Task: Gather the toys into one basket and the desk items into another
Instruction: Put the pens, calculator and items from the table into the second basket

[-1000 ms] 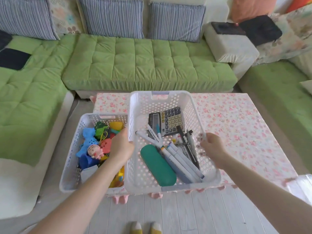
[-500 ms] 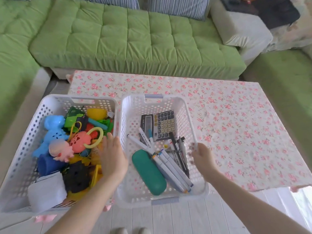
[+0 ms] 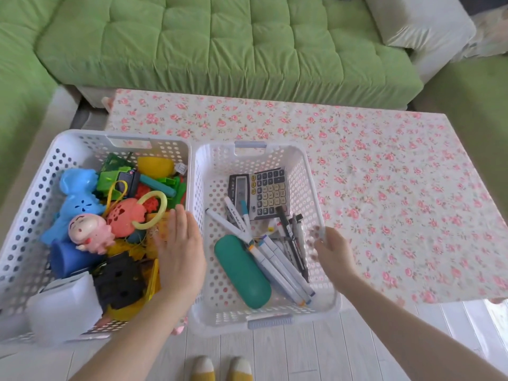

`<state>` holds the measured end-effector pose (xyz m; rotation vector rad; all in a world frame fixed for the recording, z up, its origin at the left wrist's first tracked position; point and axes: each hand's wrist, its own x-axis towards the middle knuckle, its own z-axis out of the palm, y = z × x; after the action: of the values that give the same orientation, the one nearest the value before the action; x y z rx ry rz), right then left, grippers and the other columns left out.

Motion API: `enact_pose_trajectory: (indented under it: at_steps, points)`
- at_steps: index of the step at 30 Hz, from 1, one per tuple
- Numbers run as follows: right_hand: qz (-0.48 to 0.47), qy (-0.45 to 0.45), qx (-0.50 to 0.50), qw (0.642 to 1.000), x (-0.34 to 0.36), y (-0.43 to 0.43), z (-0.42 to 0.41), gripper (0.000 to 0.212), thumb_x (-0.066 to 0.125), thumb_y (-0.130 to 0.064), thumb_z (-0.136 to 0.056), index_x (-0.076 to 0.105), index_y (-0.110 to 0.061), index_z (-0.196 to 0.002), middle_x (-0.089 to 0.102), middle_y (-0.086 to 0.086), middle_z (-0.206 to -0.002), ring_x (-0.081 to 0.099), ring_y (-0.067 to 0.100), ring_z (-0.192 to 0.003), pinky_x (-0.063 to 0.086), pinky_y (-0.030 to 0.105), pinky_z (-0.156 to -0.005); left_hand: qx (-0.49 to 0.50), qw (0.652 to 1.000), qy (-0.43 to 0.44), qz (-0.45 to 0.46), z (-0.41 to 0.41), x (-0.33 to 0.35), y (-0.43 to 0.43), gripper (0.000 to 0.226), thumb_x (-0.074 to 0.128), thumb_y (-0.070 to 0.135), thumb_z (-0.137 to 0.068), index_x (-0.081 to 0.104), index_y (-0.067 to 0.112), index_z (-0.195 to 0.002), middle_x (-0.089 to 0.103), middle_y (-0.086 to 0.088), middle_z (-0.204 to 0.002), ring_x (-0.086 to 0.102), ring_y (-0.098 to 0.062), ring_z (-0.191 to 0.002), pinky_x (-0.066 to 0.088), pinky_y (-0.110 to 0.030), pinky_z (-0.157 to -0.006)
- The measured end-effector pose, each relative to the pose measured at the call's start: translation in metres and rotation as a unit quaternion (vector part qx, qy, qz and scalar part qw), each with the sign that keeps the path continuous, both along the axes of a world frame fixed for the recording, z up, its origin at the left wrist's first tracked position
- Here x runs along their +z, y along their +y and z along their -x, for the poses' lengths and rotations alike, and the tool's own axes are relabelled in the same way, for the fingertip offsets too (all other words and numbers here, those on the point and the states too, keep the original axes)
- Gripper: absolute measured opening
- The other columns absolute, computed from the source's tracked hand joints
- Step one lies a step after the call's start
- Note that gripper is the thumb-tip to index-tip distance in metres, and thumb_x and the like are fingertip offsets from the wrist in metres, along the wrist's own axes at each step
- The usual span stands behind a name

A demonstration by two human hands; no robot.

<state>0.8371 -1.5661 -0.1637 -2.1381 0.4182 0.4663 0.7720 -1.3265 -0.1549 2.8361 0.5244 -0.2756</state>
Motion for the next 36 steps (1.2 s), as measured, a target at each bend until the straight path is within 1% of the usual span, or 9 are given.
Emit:
enact_pose_trajectory:
  at_steps: [8, 11, 13, 15, 19, 23, 28, 33, 36]
  points:
    - [0.013, 0.005, 0.039, 0.999, -0.006, -0.001, -0.003, 0.027, 0.042, -0.002, -0.090, 0.051, -0.010, -0.114, 0.059, 0.004, -0.100, 0.061, 0.029, -0.096, 0.052, 0.053, -0.083, -0.057, 0.998, 0.012, -0.008, 0.003, -0.003, 0.003, 0.061, 0.028, 0.000, -0.093, 0.000, 0.006, -0.147, -0.015, -0.013, -0.155, -0.009, -0.025, -0.144, 0.006, -0.043, -0.116]
    - [0.037, 0.019, 0.058, 0.997, -0.007, -0.002, -0.004, 0.016, 0.040, -0.005, -0.092, 0.046, -0.016, -0.102, 0.055, 0.005, -0.098, 0.060, 0.030, -0.095, 0.054, 0.051, -0.079, -0.066, 0.998, 0.019, -0.014, 0.003, -0.002, 0.004, 0.061, 0.027, 0.000, -0.094, -0.002, 0.005, -0.147, -0.015, -0.013, -0.155, -0.009, -0.025, -0.144, 0.006, -0.041, -0.116]
    - [0.069, 0.039, 0.091, 0.993, -0.003, -0.004, -0.007, 0.007, 0.040, -0.009, -0.094, 0.042, -0.014, -0.093, 0.052, 0.004, -0.087, 0.055, 0.020, -0.075, 0.054, 0.034, -0.066, -0.067, 0.997, 0.027, -0.018, 0.002, -0.001, 0.004, 0.061, 0.027, 0.001, -0.094, -0.002, 0.005, -0.147, -0.015, -0.013, -0.155, -0.009, -0.025, -0.144, 0.007, -0.041, -0.116]
    - [0.091, 0.056, 0.118, 0.987, 0.000, -0.007, -0.010, 0.019, 0.040, -0.012, -0.096, 0.037, -0.015, -0.078, 0.041, -0.001, -0.073, 0.037, 0.011, -0.059, 0.038, 0.020, -0.052, -0.068, 0.997, 0.031, -0.022, 0.002, -0.001, 0.005, 0.061, 0.028, 0.003, -0.094, -0.001, 0.005, -0.147, -0.014, -0.013, -0.155, -0.008, -0.026, -0.145, 0.008, -0.043, -0.116]
    - [0.100, 0.088, 0.130, 0.982, 0.003, -0.008, -0.011, 0.028, 0.036, -0.015, -0.098, 0.033, -0.018, -0.070, 0.041, 0.001, -0.074, 0.036, 0.011, -0.060, 0.041, 0.025, -0.058, -0.072, 0.996, 0.035, -0.027, 0.003, 0.001, 0.005, 0.060, 0.031, 0.010, -0.096, 0.001, 0.005, -0.147, -0.011, -0.014, -0.156, -0.005, -0.026, -0.145, 0.012, -0.044, -0.116]
    - [0.103, 0.095, 0.127, 0.982, 0.003, -0.005, -0.011, 0.015, 0.034, -0.016, -0.098, 0.041, -0.009, -0.088, 0.046, 0.005, -0.083, 0.043, 0.017, -0.072, 0.046, 0.035, -0.069, -0.077, 0.995, 0.051, -0.035, 0.002, 0.004, 0.003, 0.062, 0.028, 0.006, -0.094, -0.005, 0.005, -0.146, -0.015, -0.014, -0.155, -0.008, -0.027, -0.145, 0.009, -0.043, -0.116]
    - [0.126, 0.098, 0.138, 0.978, 0.002, -0.006, -0.009, 0.008, 0.035, -0.011, -0.096, 0.042, -0.006, -0.095, 0.039, 0.002, -0.076, 0.036, 0.014, -0.066, 0.039, 0.031, -0.064, -0.071, 0.996, 0.056, -0.022, 0.002, 0.003, 0.005, 0.063, 0.032, 0.009, -0.095, -0.003, 0.006, -0.147, -0.015, -0.012, -0.155, -0.008, -0.025, -0.145, 0.009, -0.043, -0.117]
    - [0.111, 0.125, 0.139, 0.976, 0.010, -0.006, 0.001, 0.048, 0.041, -0.007, -0.092, 0.028, -0.004, -0.138, 0.050, 0.011, -0.115, 0.045, 0.008, -0.062, 0.041, 0.020, -0.053, -0.060, 0.997, 0.057, -0.001, 0.001, 0.008, 0.002, 0.067, 0.039, 0.011, -0.094, -0.001, 0.007, -0.147, -0.012, -0.012, -0.156, -0.008, -0.025, -0.145, 0.009, -0.046, -0.116]
    - [0.110, 0.130, 0.153, 0.974, 0.022, -0.011, 0.008, 0.056, 0.044, -0.008, -0.091, 0.023, -0.007, -0.143, 0.054, 0.005, -0.100, 0.047, 0.010, -0.060, 0.042, 0.023, -0.055, -0.068, 0.996, 0.051, -0.008, 0.000, 0.023, 0.000, 0.070, 0.042, 0.014, -0.093, -0.002, 0.008, -0.147, -0.010, -0.013, -0.156, -0.007, -0.025, -0.145, 0.009, -0.044, -0.116]
